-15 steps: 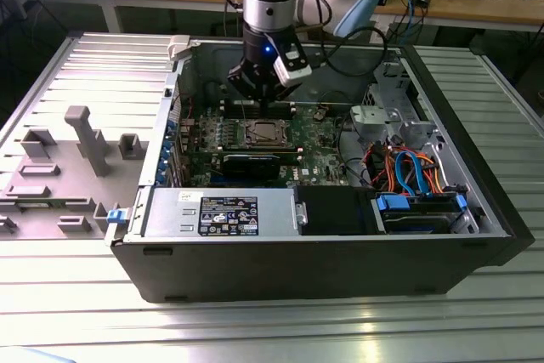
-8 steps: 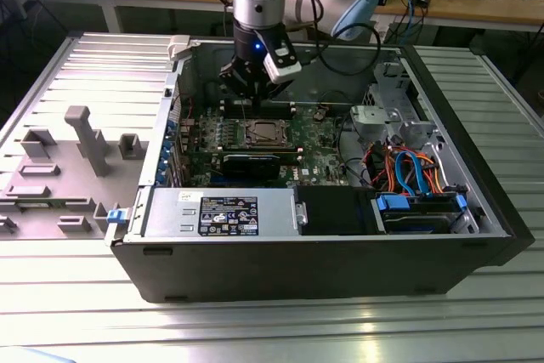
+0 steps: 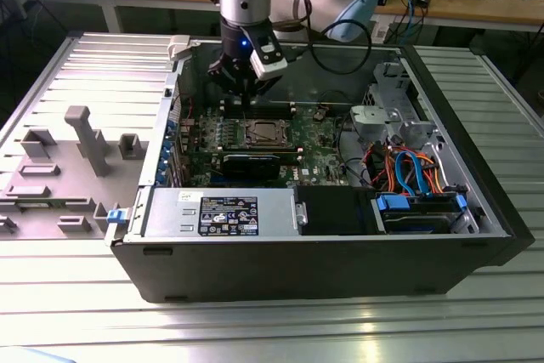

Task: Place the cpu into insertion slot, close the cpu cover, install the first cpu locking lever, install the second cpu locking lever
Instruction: 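Install the first cpu locking lever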

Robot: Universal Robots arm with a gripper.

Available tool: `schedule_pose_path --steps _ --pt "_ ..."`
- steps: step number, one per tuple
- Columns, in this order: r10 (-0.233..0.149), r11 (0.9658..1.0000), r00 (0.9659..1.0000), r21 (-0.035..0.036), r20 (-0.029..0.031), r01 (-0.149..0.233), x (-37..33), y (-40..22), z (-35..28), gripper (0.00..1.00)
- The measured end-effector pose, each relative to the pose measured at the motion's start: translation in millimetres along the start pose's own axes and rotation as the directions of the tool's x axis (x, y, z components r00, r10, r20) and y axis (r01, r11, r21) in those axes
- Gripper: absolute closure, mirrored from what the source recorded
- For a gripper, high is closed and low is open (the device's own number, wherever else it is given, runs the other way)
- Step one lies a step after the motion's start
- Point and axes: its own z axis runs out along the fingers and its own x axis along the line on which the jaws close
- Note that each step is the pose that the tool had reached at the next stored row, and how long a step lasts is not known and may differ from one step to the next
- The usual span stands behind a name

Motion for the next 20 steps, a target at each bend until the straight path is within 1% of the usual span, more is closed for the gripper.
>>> schedule_pose_path --steps 6,8,10,13,15,18,20 --pt "-0.001 1.0 1.0 0.0001 0.0 0.001 11.0 2.0 -0.3 0.89" --pt "-0.002 1.0 1.0 0.0001 0.0001 0.002 16.4 3.3 -0.5 0.89" --pt "-0.002 1.0 1.0 0.0 0.0004 0.002 19.3 3.8 -0.5 0.89" --pt "-0.002 1.0 1.0 -0.0006 0.0032 0.002 25.3 3.9 -1.3 0.89" --pt "-0.002 1.0 1.0 -0.0009 0.0061 0.002 27.2 4.0 -1.9 0.89" --pt "-0.002 1.0 1.0 -0.001 0.0069 0.002 27.3 3.9 -3.6 0.89" --pt "-0.006 1.0 1.0 -0.0049 0.0069 0.006 27.3 3.9 -7.6 0.89"
